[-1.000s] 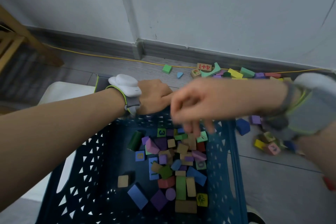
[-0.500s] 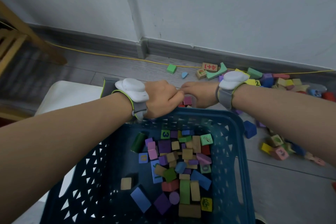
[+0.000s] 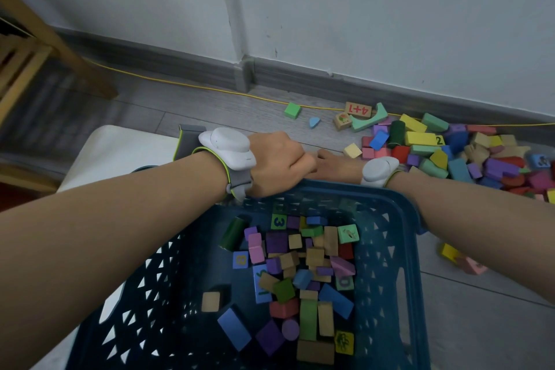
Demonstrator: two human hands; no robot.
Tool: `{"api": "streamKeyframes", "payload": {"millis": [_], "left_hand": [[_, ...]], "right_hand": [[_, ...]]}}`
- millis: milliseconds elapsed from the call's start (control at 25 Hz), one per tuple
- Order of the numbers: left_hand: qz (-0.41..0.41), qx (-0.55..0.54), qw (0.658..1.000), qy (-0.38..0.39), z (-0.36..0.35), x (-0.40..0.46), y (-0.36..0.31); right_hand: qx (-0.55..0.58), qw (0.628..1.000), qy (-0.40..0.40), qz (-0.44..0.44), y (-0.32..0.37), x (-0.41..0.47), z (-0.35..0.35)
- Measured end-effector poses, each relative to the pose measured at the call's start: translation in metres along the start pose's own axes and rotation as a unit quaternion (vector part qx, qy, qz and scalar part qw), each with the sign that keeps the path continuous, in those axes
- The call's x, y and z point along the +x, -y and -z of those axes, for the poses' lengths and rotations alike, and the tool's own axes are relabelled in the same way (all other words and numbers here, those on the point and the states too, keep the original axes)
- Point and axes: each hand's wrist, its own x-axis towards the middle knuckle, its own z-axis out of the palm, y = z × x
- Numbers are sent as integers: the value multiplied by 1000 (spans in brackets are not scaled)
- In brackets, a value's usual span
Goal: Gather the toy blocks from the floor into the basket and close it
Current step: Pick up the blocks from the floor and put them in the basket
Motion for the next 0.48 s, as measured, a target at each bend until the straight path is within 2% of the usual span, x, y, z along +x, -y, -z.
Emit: {"api": "streamKeyframes", "payload": {"millis": [40, 160, 280, 320, 360, 440, 480], "left_hand": [[1, 4, 1000, 6, 0, 0, 0], [1, 12, 1000, 15, 3, -1, -1], [-2, 17, 1000, 12, 5, -4, -8], [1, 11, 1000, 9, 6, -4, -7], [5, 2, 1000, 5, 6, -4, -7], [16, -7, 1000, 6, 7, -5, -7], [19, -5, 1000, 8, 7, -4, -7]], "right_hand": [[39, 999, -4, -22, 1, -4, 0], [138, 982, -99, -84, -9, -9, -9], [267, 935, -184, -146, -13, -32, -4], [332, 903, -219, -163, -12, -39, 5], [427, 852, -248, -174, -9, -47, 17], [631, 711, -267, -156, 0, -71, 54], [695, 655, -266, -129, 3, -85, 73]]}}
